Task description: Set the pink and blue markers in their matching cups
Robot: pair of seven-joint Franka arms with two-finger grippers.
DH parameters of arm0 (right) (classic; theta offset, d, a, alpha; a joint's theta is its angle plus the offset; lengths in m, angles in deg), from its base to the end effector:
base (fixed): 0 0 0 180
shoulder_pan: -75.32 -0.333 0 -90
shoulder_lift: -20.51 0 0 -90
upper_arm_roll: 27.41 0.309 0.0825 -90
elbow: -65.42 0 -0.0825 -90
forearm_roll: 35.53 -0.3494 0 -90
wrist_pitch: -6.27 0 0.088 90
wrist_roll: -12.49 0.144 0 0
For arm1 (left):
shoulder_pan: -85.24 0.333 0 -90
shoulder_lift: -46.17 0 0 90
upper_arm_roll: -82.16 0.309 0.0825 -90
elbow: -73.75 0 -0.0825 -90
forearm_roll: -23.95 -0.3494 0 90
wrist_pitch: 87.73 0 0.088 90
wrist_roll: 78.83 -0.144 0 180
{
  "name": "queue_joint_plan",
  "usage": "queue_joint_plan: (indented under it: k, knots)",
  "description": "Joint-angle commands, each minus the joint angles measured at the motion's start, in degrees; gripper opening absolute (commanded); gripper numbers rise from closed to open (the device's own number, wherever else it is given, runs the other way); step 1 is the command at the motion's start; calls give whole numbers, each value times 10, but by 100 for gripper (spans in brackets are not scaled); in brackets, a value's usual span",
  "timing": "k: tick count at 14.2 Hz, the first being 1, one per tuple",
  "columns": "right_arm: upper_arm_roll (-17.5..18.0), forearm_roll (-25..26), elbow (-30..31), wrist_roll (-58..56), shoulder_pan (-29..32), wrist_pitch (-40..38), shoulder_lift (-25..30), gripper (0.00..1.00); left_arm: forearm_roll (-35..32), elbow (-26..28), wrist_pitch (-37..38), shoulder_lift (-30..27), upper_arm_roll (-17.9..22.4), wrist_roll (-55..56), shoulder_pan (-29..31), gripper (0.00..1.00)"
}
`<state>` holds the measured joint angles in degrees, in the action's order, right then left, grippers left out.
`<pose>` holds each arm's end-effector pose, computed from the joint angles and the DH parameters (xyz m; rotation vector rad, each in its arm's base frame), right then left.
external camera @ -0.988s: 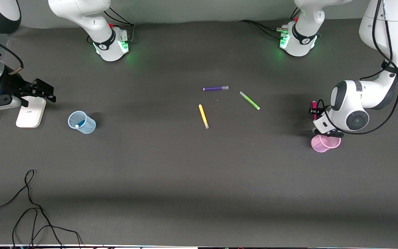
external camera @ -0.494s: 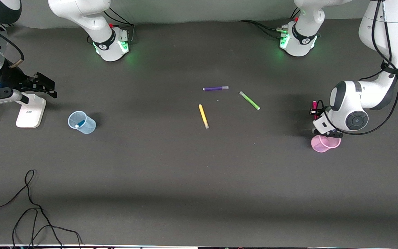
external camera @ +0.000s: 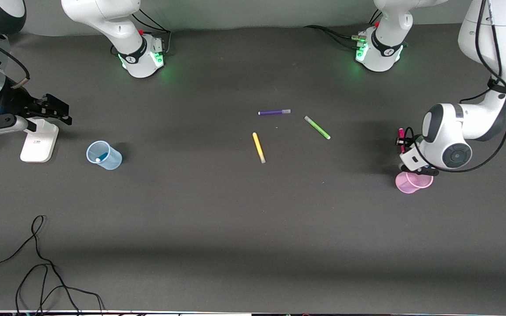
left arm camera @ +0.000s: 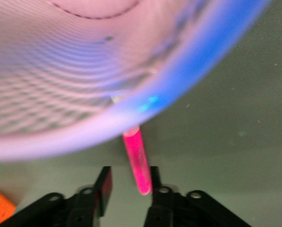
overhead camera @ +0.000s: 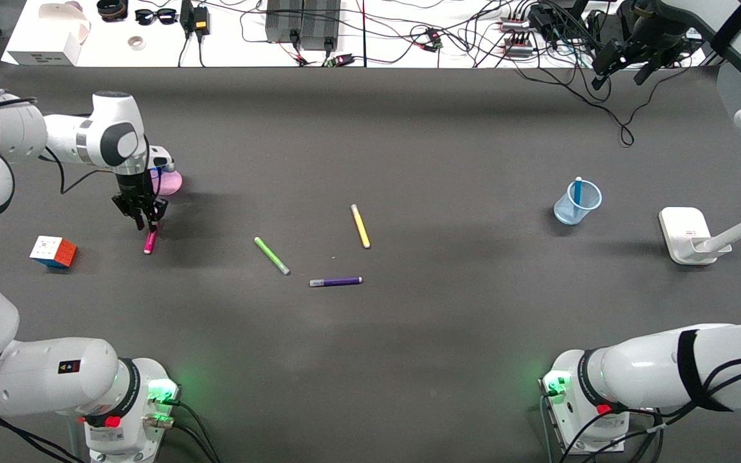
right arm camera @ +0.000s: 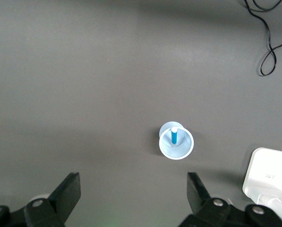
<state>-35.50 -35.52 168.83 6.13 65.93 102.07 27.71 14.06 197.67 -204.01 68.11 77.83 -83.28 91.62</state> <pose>0.4866 0.0077 0.5489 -3.1167 -0.2105 0.0119 0.4622 0.0302 0.1781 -2.9573 0.2387 0.7851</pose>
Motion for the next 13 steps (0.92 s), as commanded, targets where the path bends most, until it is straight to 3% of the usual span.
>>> queue_joint_plan:
  k: [1, 4, 8, 13]
  knots:
    - [-3, -8, -5, -1, 0, -5, -2, 100, 0, -9, 35, -63, -2, -18, 4, 99]
    - [-3, -8, -10, -2, -1, -5, -2, 100, 3, 24, 6, -123, -2, -29, 12, 99]
    - [-15, -8, -19, -2, 0, -6, 1, 100, 3, 115, -110, -172, -1, -29, 13, 99]
    - [-15, -9, -19, -8, -1, -11, -1, 100, 3, 185, -254, -158, 0, -30, 28, 99]
